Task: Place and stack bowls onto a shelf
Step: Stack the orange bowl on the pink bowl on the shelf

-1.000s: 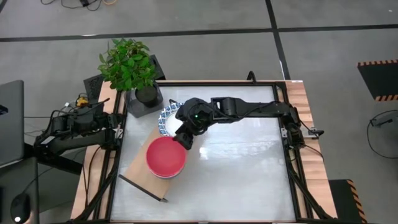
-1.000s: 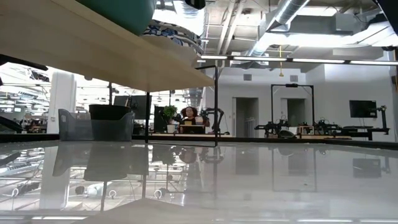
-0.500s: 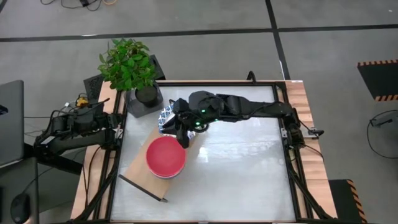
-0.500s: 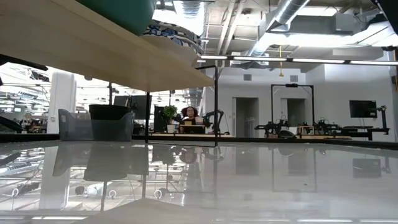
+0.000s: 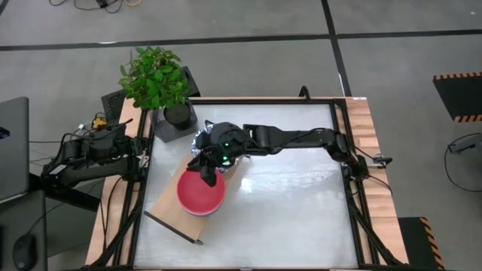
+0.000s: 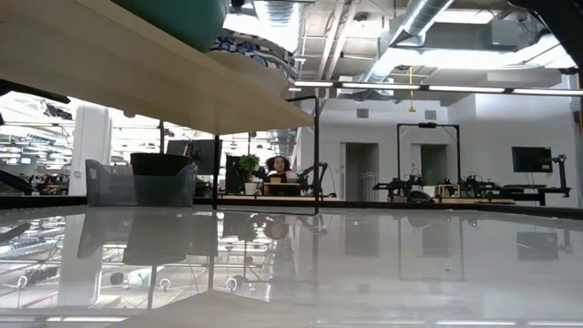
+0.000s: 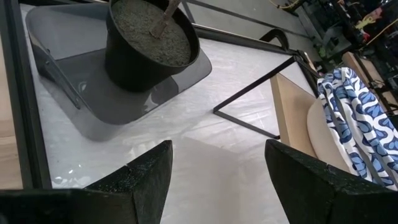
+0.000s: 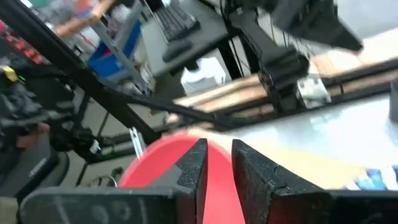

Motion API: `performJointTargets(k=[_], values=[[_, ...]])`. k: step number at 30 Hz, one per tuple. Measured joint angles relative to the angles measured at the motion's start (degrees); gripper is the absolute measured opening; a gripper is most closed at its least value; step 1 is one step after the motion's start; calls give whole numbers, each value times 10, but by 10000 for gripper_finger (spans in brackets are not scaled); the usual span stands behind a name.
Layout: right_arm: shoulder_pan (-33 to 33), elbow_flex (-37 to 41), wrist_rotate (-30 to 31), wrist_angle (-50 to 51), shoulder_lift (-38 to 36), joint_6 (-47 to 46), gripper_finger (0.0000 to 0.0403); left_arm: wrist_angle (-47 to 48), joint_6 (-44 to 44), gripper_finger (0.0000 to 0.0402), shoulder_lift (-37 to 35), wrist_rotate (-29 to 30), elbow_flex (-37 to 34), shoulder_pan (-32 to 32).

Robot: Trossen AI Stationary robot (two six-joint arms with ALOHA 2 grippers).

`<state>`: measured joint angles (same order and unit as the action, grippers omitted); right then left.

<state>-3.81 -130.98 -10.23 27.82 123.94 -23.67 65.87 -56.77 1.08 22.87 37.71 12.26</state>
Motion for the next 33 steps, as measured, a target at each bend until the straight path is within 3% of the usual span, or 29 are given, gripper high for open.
performJointTargets(k=[16,25,30,33], values=[[3,1,-1,49,1,14,97,0,0,242,0,2,0,0],[-5,1,46,50,1,60,97,0,1,242,0,1,0,0],[-7,1,45,6,1,51,97,0,2,242,0,1,0,0],[-24,2,34,-21,-12,98,97,0,4,242,0,1,0,0]])
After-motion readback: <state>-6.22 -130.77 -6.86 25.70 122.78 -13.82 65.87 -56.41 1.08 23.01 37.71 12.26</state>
